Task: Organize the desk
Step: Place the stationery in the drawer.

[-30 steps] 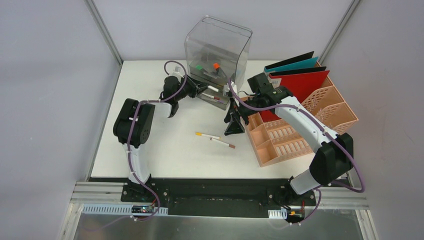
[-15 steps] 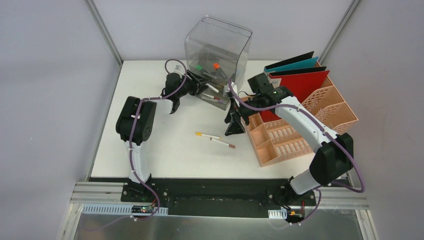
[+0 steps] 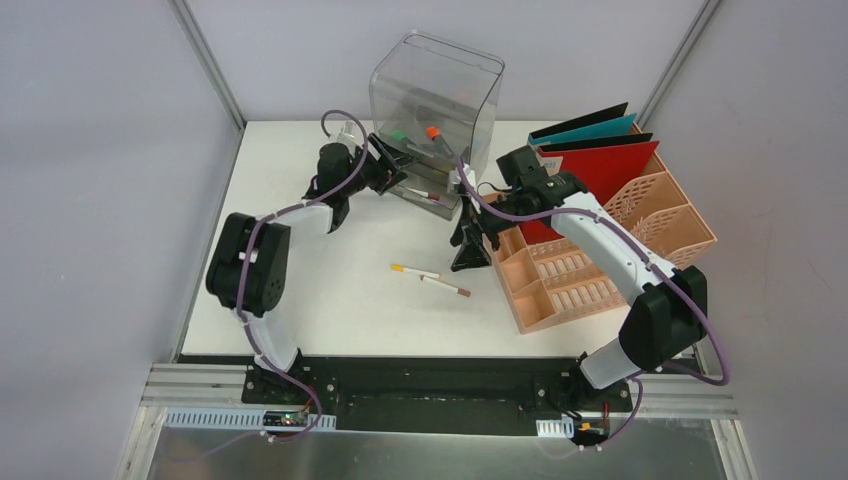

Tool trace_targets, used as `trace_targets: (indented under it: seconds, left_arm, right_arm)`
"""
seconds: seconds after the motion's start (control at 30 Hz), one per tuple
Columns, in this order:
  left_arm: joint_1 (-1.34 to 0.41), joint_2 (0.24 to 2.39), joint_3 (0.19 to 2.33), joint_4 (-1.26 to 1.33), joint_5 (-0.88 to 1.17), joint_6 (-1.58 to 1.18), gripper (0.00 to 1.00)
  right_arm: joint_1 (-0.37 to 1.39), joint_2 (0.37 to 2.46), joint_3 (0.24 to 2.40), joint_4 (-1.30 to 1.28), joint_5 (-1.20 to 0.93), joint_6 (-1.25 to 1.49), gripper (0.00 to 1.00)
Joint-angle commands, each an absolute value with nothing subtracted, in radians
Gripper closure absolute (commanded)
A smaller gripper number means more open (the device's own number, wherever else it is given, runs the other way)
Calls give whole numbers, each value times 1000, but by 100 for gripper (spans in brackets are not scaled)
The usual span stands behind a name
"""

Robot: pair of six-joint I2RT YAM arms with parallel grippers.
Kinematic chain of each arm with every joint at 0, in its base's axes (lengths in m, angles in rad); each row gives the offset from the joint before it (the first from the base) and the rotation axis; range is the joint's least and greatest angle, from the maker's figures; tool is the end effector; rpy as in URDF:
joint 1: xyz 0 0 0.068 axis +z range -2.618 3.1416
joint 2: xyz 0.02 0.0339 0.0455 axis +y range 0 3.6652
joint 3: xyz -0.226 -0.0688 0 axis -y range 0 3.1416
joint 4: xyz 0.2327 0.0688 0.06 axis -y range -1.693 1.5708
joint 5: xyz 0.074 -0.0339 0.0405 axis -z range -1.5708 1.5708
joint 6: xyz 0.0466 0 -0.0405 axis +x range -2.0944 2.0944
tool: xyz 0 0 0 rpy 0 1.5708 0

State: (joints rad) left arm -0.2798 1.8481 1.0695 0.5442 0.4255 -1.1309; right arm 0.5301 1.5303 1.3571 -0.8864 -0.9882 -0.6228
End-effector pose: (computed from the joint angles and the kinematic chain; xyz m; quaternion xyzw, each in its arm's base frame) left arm 0.3819 -0.1298 0.1831 -0.1976 0.7528 -0.5188 0.3536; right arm 0.2384 0.1848 0.2714 -0.5648 0.6488 0.4480 0.2436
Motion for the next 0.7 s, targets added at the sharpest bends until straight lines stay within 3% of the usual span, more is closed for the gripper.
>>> trace_targets:
  seconds: [0.0,0.23,0.4,0.67]
  left_arm:
    - [-276,1660,969,549,449,-960,26]
    - [-277,1398,745,477,423,-786,16]
    - [-276,1187,617,405,406,-670,2]
    - [-272,844,298,428,230,-719,1]
  right_arm:
    - [522,1492,1363,-888,-1013,-656,23]
    - [520,1493,1362,-895,-1025,-668,23]
    - [520,1494,1363,-896,-1023,-672,23]
    - [519,1500,1361,-897,-1027,-676,23]
